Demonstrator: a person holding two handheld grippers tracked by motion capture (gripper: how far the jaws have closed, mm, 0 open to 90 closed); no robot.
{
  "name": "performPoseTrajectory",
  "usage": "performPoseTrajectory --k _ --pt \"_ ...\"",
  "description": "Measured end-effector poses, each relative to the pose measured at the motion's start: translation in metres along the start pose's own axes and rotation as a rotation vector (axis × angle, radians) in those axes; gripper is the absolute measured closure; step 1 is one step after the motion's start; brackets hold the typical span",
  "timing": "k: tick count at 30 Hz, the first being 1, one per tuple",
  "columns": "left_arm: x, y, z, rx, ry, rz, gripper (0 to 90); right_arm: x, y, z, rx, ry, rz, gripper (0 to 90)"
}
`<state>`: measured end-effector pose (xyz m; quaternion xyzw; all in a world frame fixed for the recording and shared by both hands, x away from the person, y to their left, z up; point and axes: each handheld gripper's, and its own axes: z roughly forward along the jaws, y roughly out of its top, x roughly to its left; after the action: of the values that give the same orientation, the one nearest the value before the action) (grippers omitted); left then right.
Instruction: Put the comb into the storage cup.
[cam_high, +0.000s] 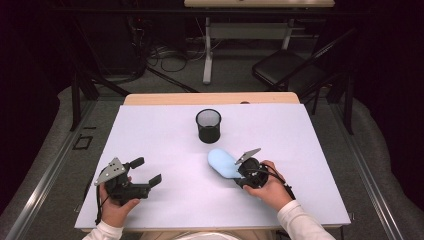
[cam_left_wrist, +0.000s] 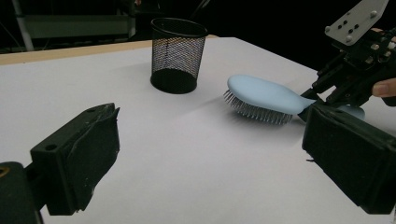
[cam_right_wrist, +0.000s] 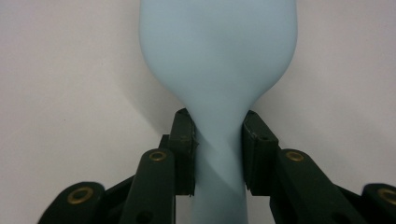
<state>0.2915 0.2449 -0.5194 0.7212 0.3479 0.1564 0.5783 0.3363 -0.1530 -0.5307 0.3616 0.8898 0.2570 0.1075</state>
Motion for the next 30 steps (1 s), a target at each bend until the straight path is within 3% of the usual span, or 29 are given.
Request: performPoseTrajectory --k 18,30 --pt "0.0 0.0 0.0 -0.002 0.003 -0.001 4.0 0.003 0.006 -0.008 -0.099 0.005 0.012 69.5" --pt "0.001 -0.001 0.0 -0.003 0.008 -0.003 4.2 0.008 0.007 -0.017 -0.193 0.006 0.031 69.5"
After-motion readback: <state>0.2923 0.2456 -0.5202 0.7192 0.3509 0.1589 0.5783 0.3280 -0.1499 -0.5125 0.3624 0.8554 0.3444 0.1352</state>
